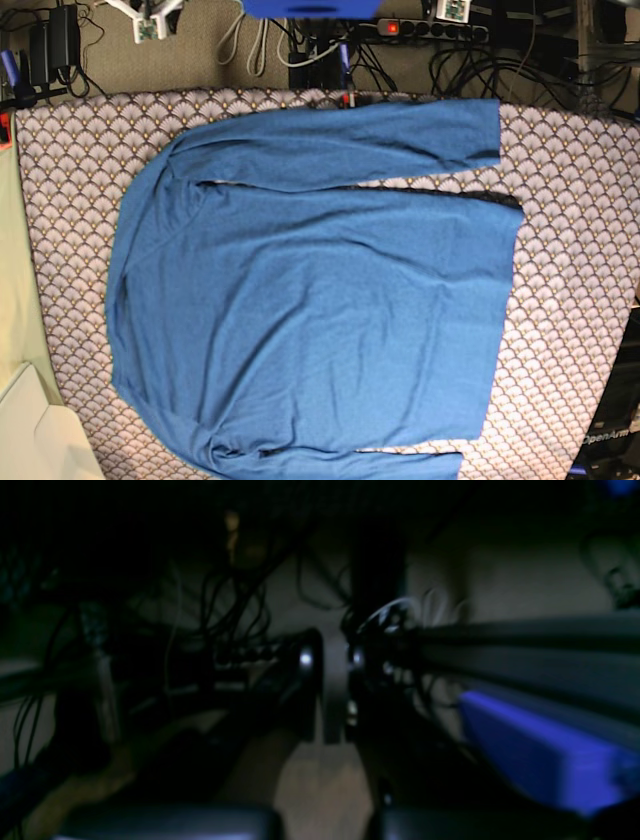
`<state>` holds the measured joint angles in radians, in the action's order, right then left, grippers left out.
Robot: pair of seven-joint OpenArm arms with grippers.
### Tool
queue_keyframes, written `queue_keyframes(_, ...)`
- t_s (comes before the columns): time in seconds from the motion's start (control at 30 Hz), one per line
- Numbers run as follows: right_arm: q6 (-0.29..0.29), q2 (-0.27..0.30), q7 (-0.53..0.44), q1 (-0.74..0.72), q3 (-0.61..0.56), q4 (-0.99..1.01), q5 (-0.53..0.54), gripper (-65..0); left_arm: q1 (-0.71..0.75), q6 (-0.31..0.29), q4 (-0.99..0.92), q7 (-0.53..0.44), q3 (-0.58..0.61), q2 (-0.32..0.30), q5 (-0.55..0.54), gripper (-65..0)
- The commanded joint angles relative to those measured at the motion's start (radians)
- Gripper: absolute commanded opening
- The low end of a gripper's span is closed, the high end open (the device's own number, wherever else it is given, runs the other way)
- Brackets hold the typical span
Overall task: Fold the T-shirt properly
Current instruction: 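Lower both grippers toward the shirt's collar-side edge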
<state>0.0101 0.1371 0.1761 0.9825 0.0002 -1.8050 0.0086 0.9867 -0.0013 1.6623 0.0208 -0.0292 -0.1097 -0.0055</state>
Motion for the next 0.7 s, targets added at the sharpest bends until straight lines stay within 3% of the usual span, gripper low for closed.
queue_keyframes(0.0,-0.003,0.012,-0.017,0.029,0.004,-0.048,0.004,-64.9,0.039,0.007,0.039,-0.012,-0.021,-0.002,-0.003,-64.5)
queue_keyframes(0.2,-0.003,0.019,-0.019,0.088,0.040,-0.166,0.004,-64.5,0.117,0.005,0.200,-0.012,-0.065,-0.006,-0.003,-64.5)
queue_keyframes(0.33,-0.003,0.019,-0.025,0.100,0.080,-0.200,0.004,-58.1,0.150,0.005,0.278,-0.012,-0.088,-0.005,-0.003,-62.8)
queue_keyframes(0.4,-0.002,0.019,-0.025,0.097,0.094,-0.203,0.004,-53.3,0.156,0.005,0.296,-0.012,-0.094,-0.002,-0.003,-57.0)
queue_keyframes(0.5,0.011,0.019,-0.026,0.089,0.099,-0.207,0.004,-46.4,0.157,0.005,0.301,-0.018,-0.107,-0.002,-0.004,-42.0)
queue_keyframes(0.57,0.055,0.019,-0.026,0.075,0.100,-0.215,0.004,-43.3,0.157,0.005,0.301,-0.022,-0.107,-0.002,-0.021,-32.2)
queue_keyframes(0.67,0.115,0.016,-0.026,0.049,0.103,-0.220,0.004,-41.9,0.157,0.004,0.301,-0.023,-0.117,-0.008,-0.113,-25.3)
